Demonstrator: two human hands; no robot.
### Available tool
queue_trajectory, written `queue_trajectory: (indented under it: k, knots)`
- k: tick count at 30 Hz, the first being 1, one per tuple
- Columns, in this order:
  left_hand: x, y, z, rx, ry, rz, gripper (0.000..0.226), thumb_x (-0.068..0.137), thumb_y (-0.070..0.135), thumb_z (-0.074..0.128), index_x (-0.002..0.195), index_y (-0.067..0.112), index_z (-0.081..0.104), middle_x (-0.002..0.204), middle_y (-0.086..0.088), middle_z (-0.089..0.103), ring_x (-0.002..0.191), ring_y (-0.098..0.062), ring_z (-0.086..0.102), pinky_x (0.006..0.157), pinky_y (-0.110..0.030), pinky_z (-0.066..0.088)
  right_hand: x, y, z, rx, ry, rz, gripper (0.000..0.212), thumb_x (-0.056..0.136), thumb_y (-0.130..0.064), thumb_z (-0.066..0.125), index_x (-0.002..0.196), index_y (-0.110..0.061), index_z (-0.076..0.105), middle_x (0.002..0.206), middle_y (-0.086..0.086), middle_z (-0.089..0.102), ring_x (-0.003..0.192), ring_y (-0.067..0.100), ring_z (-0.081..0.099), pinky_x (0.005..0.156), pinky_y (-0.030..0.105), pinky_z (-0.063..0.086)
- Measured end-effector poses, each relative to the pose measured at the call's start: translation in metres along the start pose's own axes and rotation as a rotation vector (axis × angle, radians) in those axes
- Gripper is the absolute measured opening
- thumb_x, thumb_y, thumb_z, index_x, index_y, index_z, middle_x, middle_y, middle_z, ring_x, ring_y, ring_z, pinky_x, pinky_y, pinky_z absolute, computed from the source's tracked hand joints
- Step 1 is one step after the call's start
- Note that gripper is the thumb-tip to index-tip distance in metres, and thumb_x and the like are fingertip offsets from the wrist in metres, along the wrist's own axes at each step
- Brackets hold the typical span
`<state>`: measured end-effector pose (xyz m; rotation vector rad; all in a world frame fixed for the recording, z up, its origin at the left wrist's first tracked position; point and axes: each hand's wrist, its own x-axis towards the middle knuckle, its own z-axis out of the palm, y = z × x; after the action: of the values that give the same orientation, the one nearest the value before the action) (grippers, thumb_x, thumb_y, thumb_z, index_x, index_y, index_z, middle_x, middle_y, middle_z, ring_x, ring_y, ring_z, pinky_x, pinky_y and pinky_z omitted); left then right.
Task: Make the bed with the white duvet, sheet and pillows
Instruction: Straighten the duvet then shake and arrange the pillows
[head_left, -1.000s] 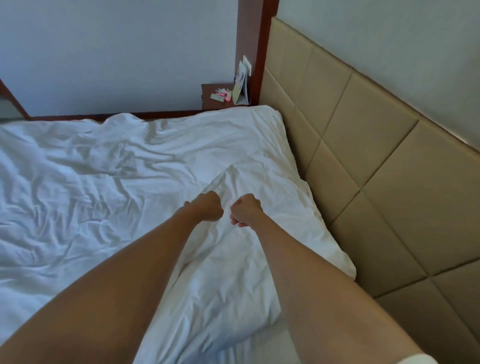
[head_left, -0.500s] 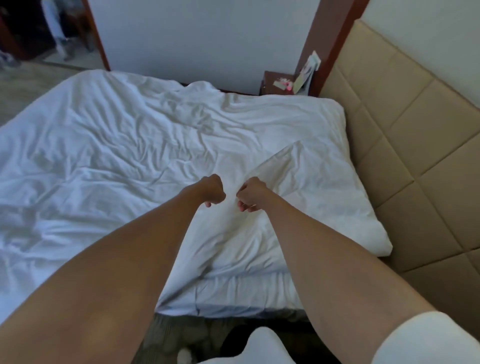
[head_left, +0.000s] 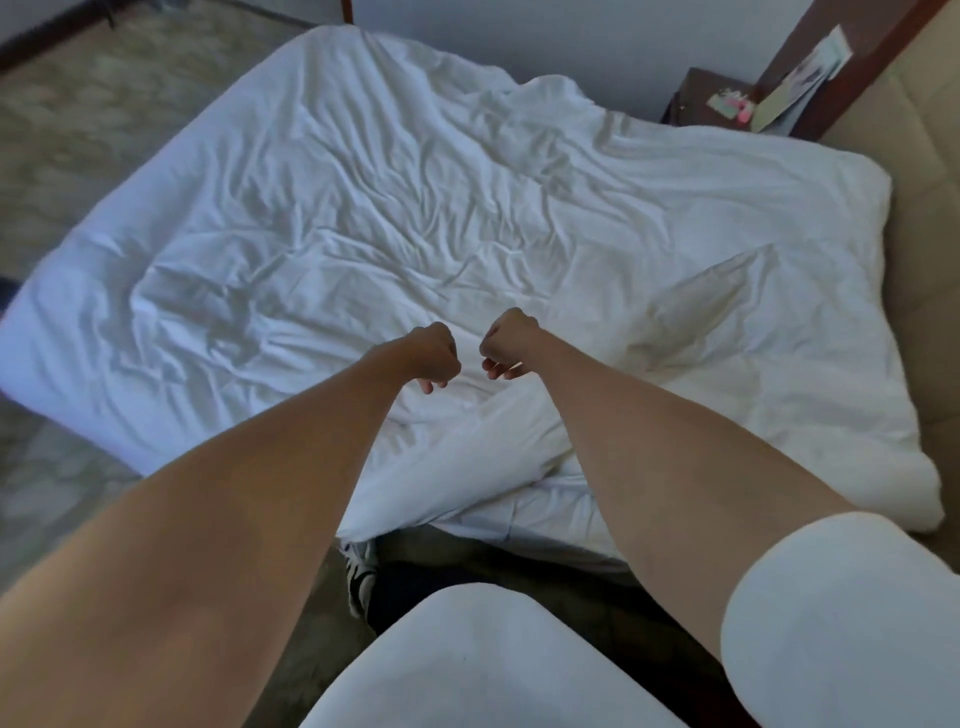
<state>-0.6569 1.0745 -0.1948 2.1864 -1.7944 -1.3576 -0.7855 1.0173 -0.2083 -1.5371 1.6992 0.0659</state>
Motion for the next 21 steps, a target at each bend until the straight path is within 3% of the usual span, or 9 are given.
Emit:
queue_trajectory:
  k: [5,9,11,14,17,19,21]
  knots:
    - [0.008,-0.099,-0.029,-0.067,0.001,-0.039,0.02,0.091,0.008,0.048,0.097,0.003,0.066,0.085,-0.009,0.073,0.064,-0.017,0.068,0.082,-0.03,0.053,0.038,-0.063,0.08,-0.057,-0.02,0.016,0.017,0.089,-0.003,0.053,0.1,0.004,0.065,0.078,0.013,0.074,0.06,0.019,0.07,0.064,0.032,0.059]
    - [-0.008,-0.193,-0.047,-0.144,0.075,-0.155,0.019,0.09,0.006,0.05,0.095,-0.002,0.067,0.085,-0.013,0.074,0.061,-0.021,0.067,0.06,-0.025,0.05,0.028,-0.121,0.156,-0.156,-0.173,-0.082,0.017,0.09,-0.006,0.056,0.099,0.003,0.066,0.08,0.014,0.075,0.059,0.02,0.069,0.064,0.031,0.059]
    - [-0.019,-0.227,-0.048,-0.126,0.005,-0.2,0.019,0.091,0.007,0.049,0.099,0.001,0.065,0.083,-0.008,0.073,0.065,-0.02,0.068,0.05,-0.023,0.043,0.022,-0.139,0.184,-0.191,-0.242,-0.1,0.019,0.088,-0.005,0.055,0.1,0.002,0.068,0.081,0.013,0.075,0.063,0.021,0.071,0.071,0.033,0.059]
    - [-0.024,-0.264,-0.045,-0.146,-0.041,-0.191,0.019,0.092,0.009,0.047,0.1,0.003,0.063,0.08,-0.004,0.071,0.064,-0.016,0.069,0.047,-0.021,0.039,0.019,-0.155,0.217,-0.271,-0.258,-0.125,0.019,0.086,-0.006,0.054,0.095,0.0,0.07,0.082,0.013,0.075,0.076,0.023,0.075,0.077,0.038,0.061]
    - [-0.02,-0.293,-0.036,-0.131,-0.048,-0.154,0.021,0.09,0.007,0.046,0.097,0.001,0.064,0.083,-0.009,0.073,0.063,-0.018,0.068,0.06,-0.027,0.052,0.017,-0.151,0.245,-0.375,-0.201,-0.149,0.017,0.084,-0.006,0.056,0.094,-0.004,0.07,0.089,0.012,0.073,0.081,0.025,0.072,0.079,0.039,0.06]
    - [-0.018,-0.313,-0.021,-0.126,-0.064,-0.141,0.021,0.086,0.005,0.046,0.094,0.001,0.065,0.082,-0.014,0.073,0.071,-0.024,0.069,0.079,-0.036,0.058,0.012,-0.139,0.265,-0.445,-0.176,-0.147,0.02,0.085,-0.008,0.058,0.103,-0.008,0.066,0.103,0.012,0.066,0.09,0.028,0.067,0.083,0.038,0.057]
    - [-0.017,-0.332,0.0,-0.116,-0.076,-0.116,0.022,0.084,0.004,0.045,0.091,-0.001,0.065,0.081,-0.018,0.073,0.075,-0.028,0.07,0.084,-0.041,0.058,0.008,-0.122,0.286,-0.529,-0.207,-0.143,0.025,0.088,-0.014,0.061,0.113,-0.009,0.062,0.114,0.012,0.06,0.1,0.03,0.062,0.088,0.04,0.054]
